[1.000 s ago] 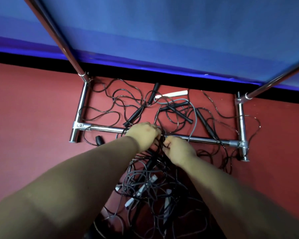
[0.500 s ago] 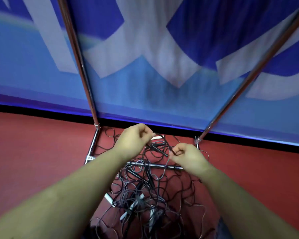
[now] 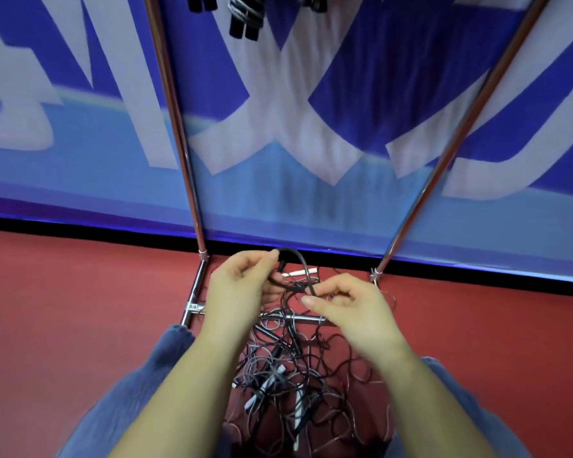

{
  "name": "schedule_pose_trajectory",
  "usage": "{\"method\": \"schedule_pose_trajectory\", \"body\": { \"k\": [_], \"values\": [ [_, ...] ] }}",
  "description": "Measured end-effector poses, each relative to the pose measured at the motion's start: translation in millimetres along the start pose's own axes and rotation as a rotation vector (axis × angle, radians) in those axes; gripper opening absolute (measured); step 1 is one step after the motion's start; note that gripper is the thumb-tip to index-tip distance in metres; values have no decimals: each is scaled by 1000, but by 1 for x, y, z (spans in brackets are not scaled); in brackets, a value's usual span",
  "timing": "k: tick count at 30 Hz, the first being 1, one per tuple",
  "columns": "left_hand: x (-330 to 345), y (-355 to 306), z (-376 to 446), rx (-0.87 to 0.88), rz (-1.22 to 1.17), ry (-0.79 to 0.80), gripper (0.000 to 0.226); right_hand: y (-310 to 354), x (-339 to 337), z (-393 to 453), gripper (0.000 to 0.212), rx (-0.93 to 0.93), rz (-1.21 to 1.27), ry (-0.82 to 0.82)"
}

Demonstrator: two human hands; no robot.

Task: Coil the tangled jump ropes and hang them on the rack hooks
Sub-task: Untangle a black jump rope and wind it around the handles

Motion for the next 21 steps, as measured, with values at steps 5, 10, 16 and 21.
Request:
{"method": "schedule_pose_trajectory", "body": {
  "k": [5, 10, 16, 21],
  "values": [
    [14, 5, 20, -26, 160, 158, 12, -13, 3, 13, 27, 40, -150, 8],
    [22, 17, 34, -31, 152, 241, 18, -28, 15, 29, 20, 118, -168, 121],
    [63, 66, 34, -169, 324, 627, 68, -23, -2, 52, 10, 142, 310, -15],
    [54, 82, 35, -51, 634, 710, 37, -18, -43, 65, 11, 41, 333, -316]
  ]
}}
Point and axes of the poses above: each hand's wrist, its own z-axis towards the middle knuckle, its own x-axis out of the palm, y = z × x, the point moved 7 cm from there along z, towards the middle knuckle, and after that the axes turned 7 degrees about z, right-handed, at the moved point
